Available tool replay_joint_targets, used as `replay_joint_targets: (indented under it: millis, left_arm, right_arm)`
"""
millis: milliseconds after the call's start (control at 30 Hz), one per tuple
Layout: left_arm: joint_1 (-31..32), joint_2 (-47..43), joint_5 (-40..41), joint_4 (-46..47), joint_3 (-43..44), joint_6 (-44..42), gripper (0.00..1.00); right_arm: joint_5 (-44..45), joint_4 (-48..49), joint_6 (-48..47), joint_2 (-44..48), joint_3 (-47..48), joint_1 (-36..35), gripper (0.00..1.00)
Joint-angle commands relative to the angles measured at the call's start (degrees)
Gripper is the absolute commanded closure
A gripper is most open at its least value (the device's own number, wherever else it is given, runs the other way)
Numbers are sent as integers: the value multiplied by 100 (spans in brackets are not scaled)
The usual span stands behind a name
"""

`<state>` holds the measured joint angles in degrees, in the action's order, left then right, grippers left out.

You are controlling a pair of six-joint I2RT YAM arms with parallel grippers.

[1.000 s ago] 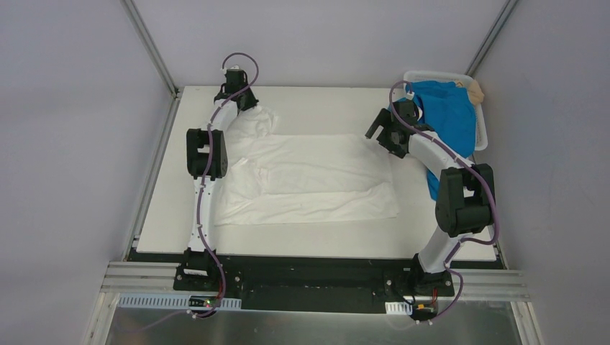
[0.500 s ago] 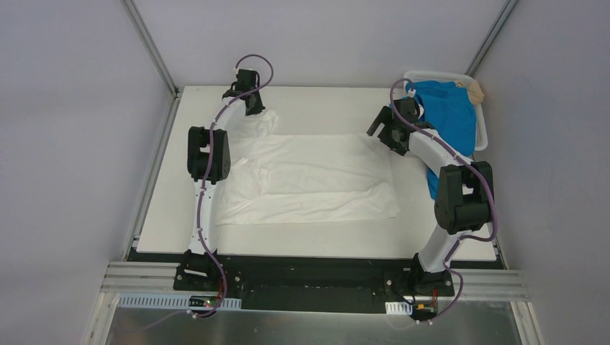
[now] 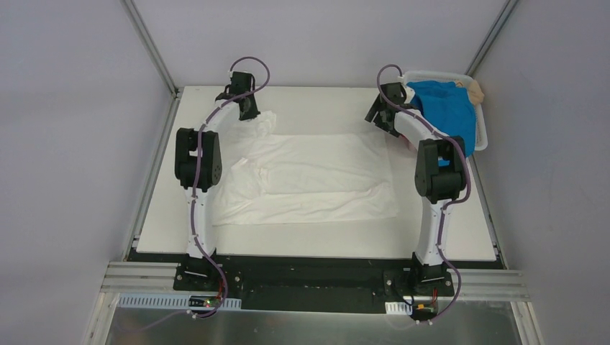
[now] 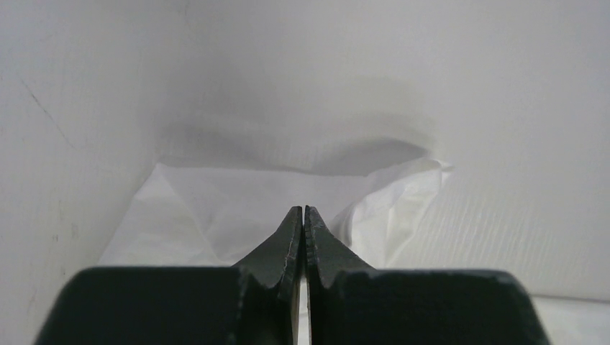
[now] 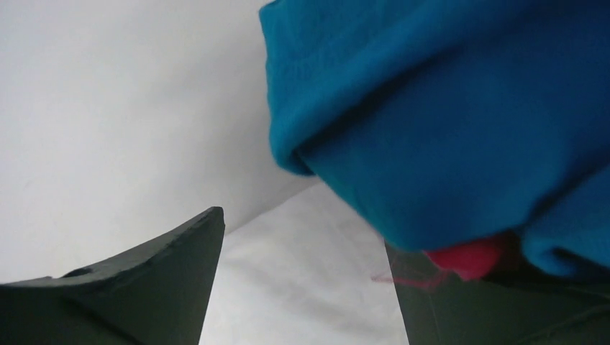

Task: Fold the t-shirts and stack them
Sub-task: Grab the side of the flattened tshirt furthest away from the robot with both arms

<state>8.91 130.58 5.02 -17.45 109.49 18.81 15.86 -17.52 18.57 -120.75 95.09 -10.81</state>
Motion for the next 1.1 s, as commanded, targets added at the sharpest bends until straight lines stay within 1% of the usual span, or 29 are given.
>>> replay_joint_targets:
  millis: [0,133,267,533,900,967,1067]
  left_arm:
    - [1,-583,-193,183,-393,13,100]
    - [-2,-792,-269,351,-798,85,100]
    - [-2,-970,-285,470,-1118,132,100]
    - [-3,-1215,-403,660,-1536,202,100]
    - [-3,-1436,-466,807,-1831,215,100]
    - [-2,-1447,-483,826,-1848,220,100]
    - [-1,-1472,-493,854,-1867,221,100]
  right_arm:
    - [541,-102,-283,-447,650,-18,18]
    - [392,-395,-204,-798,1112,-28,27]
    - [392,-483,14,-830,1050,-35,34]
    - [313,-732,195,-966,973,-74,35]
    - [426,-1016,204,-1333,1351,-121,35]
    - [417,-1036,200,-1343,1361,-116,38]
    - [418,-1002,191,-1318,1316,-127,51]
